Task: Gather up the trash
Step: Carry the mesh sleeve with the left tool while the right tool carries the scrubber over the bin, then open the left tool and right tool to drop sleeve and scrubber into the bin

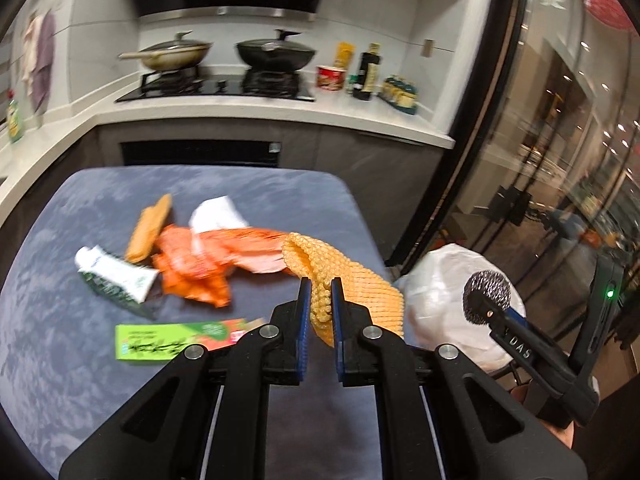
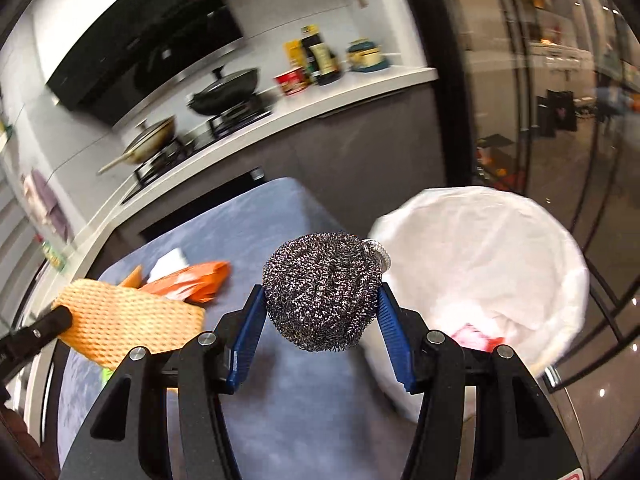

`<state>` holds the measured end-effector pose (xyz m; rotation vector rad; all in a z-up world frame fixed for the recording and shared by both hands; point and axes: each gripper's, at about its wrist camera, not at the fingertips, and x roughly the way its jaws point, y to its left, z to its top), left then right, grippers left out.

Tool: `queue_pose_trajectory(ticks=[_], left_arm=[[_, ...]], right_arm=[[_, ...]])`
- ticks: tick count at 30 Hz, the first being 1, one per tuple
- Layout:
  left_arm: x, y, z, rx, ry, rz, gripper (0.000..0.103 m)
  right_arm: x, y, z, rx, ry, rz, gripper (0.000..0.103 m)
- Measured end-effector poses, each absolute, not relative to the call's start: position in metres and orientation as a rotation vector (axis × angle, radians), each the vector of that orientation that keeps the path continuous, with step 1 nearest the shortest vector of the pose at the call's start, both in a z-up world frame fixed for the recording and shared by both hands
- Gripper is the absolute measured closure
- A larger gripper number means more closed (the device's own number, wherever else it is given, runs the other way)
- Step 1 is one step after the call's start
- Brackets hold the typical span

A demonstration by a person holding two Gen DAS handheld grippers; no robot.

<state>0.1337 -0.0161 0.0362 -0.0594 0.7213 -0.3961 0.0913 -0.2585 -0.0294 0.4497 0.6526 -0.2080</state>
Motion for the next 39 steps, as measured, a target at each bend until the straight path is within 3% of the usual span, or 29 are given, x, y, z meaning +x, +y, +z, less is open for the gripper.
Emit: queue_pose_trajectory(ticks=[16,28,32,39], left_arm=[[0.124,-0.160,0.026,0.074,0.729,-0.562,0.094],[0.137,-0.212,0.006,0.131,0.771,-0.593,0.092],[0.137,-0.217,0.005,0.138,0.773,-0.593,0.080],[0.137,-0.216,0.005,0.131,0.778,-0.583,0.072]], right_arm=[[0.050,-0.357,-0.069,0.542,0.686,-0.362,0.049],[0.050,-0.380,-0.081,0.579,0.690,-0.387,0.046],[0.047,-0.384,-0.079,0.591,0.677,-0.392,0.043],[0.045,-0.383,-0.071,0.586,0.656,-0.385,0.043]])
